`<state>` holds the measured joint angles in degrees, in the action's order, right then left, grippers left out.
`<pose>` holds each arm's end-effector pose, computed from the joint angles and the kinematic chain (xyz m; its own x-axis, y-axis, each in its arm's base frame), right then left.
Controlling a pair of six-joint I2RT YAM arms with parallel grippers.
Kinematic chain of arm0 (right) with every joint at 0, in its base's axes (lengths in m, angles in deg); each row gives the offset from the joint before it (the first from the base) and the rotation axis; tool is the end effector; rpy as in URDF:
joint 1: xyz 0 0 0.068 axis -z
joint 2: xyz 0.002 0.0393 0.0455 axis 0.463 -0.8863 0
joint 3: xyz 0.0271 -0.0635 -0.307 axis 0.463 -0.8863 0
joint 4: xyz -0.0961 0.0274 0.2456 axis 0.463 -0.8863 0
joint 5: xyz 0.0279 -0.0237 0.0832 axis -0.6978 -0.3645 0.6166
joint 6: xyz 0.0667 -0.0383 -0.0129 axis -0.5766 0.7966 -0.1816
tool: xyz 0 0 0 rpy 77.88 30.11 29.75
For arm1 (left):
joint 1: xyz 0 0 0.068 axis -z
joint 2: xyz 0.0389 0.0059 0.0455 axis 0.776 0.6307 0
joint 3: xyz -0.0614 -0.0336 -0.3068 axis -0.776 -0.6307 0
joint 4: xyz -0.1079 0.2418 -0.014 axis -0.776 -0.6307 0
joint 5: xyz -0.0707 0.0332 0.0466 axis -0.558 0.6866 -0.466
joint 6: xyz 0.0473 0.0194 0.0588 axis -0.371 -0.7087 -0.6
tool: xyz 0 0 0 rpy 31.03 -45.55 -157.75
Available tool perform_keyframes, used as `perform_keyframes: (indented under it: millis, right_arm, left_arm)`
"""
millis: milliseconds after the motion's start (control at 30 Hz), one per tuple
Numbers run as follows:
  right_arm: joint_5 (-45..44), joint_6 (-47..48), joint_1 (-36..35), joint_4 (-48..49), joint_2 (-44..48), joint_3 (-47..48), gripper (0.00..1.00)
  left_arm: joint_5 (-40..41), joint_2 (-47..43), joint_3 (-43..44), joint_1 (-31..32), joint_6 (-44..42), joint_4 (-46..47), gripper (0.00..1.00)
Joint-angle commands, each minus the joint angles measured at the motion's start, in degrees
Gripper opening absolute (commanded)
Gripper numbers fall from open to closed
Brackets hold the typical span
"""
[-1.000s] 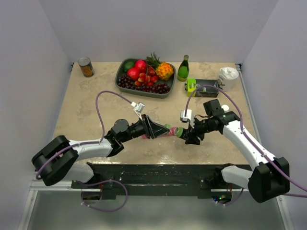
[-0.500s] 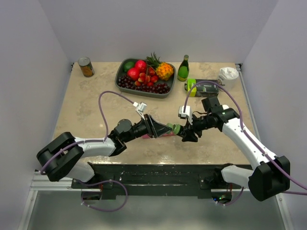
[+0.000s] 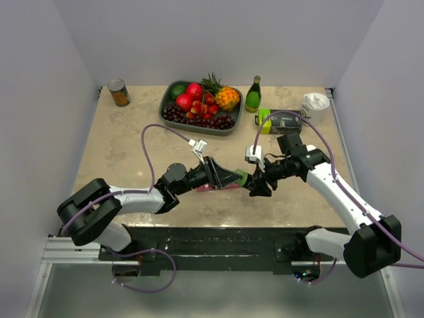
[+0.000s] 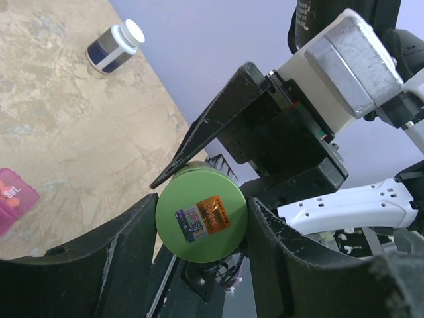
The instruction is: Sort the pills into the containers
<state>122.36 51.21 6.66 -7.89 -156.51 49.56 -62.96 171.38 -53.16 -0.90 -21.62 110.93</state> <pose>0.1824 0.1207 0.2876 -0.2296 -0.5983 -0.7677 -0.9724 0.1746 0.1547 0.1895 -0.2539 0.2595 -0.7616 -0.3840 -0.5219 0.5014 0.1610 -0.8501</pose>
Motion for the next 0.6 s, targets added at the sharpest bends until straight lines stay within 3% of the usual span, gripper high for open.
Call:
perform_keyframes:
  millis: [0,300,433,567]
  right_arm:
    - [2.82,-1.47,-0.52,0.7,0.0,3.24,0.0]
    - [8.88,-3.23,-0.52,-1.49,-1.57,6.22,0.0]
    - [16.43,-3.23,-0.43,-5.36,-3.94,9.99,0.0]
    - [24.26,2.81,-0.34,-15.09,-7.19,14.74,0.0]
  left_arm:
    - [-0.16,0.89,3.48,1.33,0.46,4.68,0.0]
    - [-4.98,1.07,5.94,1.33,-3.92,1.52,0.0]
    - [-14.99,1.16,10.68,1.24,-12.71,-3.23,0.0]
    - [-30.34,0.28,12.27,-1.29,-20.45,-4.91,0.0]
